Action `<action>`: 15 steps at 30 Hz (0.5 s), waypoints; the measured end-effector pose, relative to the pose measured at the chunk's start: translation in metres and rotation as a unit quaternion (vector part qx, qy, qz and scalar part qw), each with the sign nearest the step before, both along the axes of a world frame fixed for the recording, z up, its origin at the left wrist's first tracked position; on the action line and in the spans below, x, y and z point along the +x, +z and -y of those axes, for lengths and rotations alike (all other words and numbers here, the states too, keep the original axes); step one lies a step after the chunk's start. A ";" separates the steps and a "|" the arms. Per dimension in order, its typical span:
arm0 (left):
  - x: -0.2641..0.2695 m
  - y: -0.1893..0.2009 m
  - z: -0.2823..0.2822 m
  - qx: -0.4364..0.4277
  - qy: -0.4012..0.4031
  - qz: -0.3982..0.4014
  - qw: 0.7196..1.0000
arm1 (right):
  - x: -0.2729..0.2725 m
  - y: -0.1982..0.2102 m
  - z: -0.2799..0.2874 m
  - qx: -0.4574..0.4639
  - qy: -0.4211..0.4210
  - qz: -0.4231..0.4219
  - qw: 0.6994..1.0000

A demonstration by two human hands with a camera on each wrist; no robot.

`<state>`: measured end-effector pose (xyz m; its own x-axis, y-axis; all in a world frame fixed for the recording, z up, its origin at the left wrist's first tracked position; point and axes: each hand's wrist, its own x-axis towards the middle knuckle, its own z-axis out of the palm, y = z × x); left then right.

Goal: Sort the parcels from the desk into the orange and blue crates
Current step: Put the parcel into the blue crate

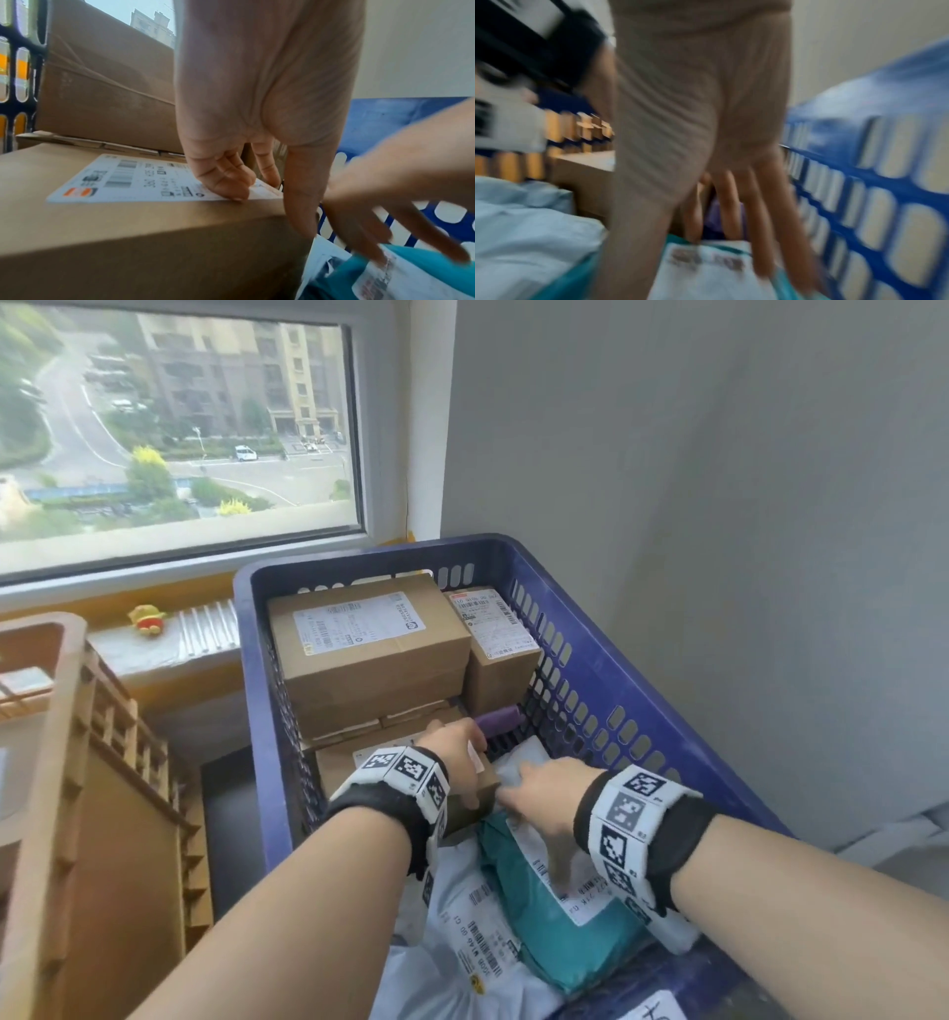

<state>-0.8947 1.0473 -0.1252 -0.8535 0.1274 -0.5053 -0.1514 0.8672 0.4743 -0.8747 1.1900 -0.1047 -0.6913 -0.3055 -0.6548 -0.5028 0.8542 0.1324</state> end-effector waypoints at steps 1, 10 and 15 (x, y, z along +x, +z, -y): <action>0.001 0.000 0.000 0.002 0.000 0.001 1.000 | 0.003 -0.005 -0.003 0.000 -0.042 0.024 0.999; 0.012 -0.016 -0.010 -0.050 -0.035 -0.065 0.996 | -0.005 -0.081 0.000 -0.065 -0.266 0.058 0.960; 0.010 -0.014 -0.007 -0.039 -0.040 -0.054 0.997 | -0.016 -0.097 -0.004 -0.039 -0.256 0.057 0.964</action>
<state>-0.8850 1.0547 -0.1392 -0.8922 0.1601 -0.4223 -0.0329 0.9096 0.4142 -0.8911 1.1941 -0.2013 -0.6898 0.0053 -0.7239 -0.0209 0.9994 0.0272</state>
